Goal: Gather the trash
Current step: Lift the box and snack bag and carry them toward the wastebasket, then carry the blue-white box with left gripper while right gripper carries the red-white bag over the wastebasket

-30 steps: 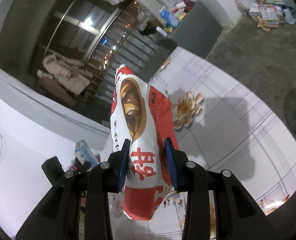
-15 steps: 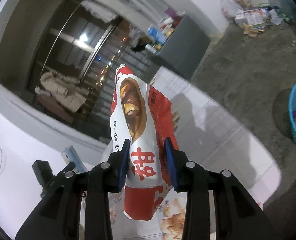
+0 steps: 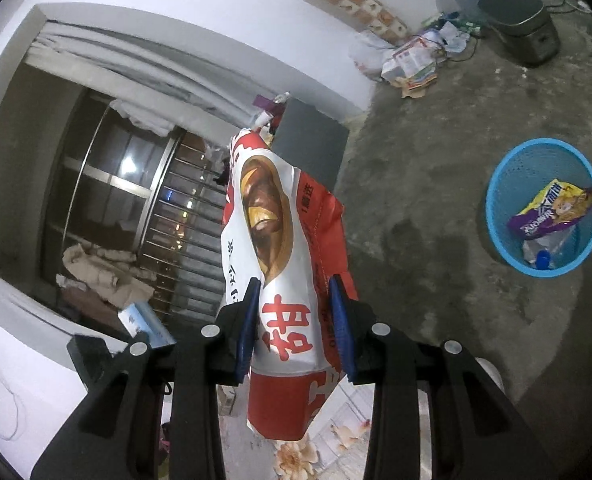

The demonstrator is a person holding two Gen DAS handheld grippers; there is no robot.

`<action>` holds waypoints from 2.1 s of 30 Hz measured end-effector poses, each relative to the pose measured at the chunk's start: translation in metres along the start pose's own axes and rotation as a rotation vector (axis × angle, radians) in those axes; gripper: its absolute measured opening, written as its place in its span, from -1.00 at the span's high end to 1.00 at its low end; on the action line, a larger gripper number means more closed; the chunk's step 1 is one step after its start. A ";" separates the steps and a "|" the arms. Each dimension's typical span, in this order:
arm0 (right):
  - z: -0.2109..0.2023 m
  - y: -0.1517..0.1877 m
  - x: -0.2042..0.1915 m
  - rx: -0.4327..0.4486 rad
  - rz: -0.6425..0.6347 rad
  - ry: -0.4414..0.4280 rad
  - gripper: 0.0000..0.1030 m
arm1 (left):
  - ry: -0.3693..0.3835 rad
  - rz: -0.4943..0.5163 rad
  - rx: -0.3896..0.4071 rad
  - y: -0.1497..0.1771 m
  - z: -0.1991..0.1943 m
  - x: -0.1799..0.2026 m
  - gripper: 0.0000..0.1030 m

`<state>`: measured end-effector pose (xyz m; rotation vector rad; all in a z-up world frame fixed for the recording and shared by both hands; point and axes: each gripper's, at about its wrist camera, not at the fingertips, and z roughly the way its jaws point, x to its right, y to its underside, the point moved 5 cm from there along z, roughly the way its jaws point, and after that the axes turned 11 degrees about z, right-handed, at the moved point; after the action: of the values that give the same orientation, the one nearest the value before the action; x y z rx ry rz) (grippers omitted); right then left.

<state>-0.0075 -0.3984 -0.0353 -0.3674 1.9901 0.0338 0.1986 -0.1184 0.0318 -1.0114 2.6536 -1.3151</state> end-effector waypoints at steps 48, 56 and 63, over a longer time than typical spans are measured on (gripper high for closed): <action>0.144 0.173 -0.009 -0.657 0.130 -0.067 -0.03 | -0.195 -0.287 0.056 0.102 -0.108 -0.122 -0.47; 0.151 0.176 -0.015 -0.677 0.227 -0.167 0.71 | -0.195 -0.286 0.054 0.103 -0.108 -0.122 -0.47; 0.153 0.170 -0.064 -0.718 0.224 -0.369 0.92 | -0.213 -0.275 0.070 0.100 -0.113 -0.121 -0.47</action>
<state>0.1053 -0.1921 -0.0694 -0.5433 1.5870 0.9094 0.2086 0.0725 0.0010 -1.4580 2.3612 -1.2476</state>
